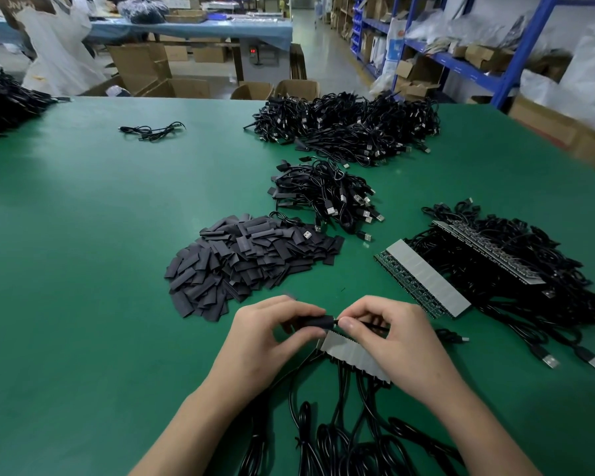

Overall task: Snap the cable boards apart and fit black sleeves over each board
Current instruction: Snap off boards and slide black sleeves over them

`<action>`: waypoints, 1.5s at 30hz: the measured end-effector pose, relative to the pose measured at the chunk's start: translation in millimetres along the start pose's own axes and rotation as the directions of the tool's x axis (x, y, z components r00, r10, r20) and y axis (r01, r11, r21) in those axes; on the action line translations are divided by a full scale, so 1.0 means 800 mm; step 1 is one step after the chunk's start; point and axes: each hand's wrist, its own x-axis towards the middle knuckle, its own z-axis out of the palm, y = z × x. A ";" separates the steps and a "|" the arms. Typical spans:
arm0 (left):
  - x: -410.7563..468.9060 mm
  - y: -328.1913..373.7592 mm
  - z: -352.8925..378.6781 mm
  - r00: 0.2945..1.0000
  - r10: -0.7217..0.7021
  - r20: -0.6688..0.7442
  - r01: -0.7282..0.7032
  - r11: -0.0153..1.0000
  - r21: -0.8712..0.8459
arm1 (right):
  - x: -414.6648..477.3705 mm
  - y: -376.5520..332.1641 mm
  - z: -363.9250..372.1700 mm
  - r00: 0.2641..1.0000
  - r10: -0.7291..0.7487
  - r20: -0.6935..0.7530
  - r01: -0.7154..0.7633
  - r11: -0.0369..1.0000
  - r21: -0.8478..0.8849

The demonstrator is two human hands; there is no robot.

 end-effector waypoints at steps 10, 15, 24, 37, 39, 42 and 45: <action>0.001 0.000 0.000 1.000 -0.010 -0.009 0.009 0.998 -0.058 | -0.001 -0.004 0.001 1.000 0.017 0.005 -0.018 0.999 0.048; 0.000 -0.001 0.002 1.000 -0.011 -0.007 0.011 0.999 -0.049 | -0.001 -0.003 0.002 1.000 0.003 0.001 -0.003 0.999 0.035; 0.001 0.001 0.002 1.000 -0.023 -0.003 0.023 0.999 -0.048 | -0.002 0.000 0.006 1.000 -0.021 -0.014 0.021 1.000 0.008; 0.000 0.008 0.008 0.991 -0.122 -0.052 0.119 0.991 -0.059 | -0.002 -0.004 0.007 1.000 -0.010 -0.029 0.010 1.000 -0.008; 0.000 0.010 0.007 0.980 -0.149 -0.134 0.140 0.987 -0.075 | -0.002 -0.005 0.005 0.999 0.020 -0.049 -0.018 0.999 0.029; 0.000 0.013 0.005 0.966 -0.138 -0.219 0.125 0.990 -0.070 | -0.002 -0.010 0.007 0.998 0.053 -0.028 -0.050 0.994 0.098; 0.000 0.016 0.004 0.954 -0.075 -0.291 0.073 0.997 -0.016 | -0.003 -0.014 0.009 0.997 0.075 -0.002 -0.074 0.990 0.117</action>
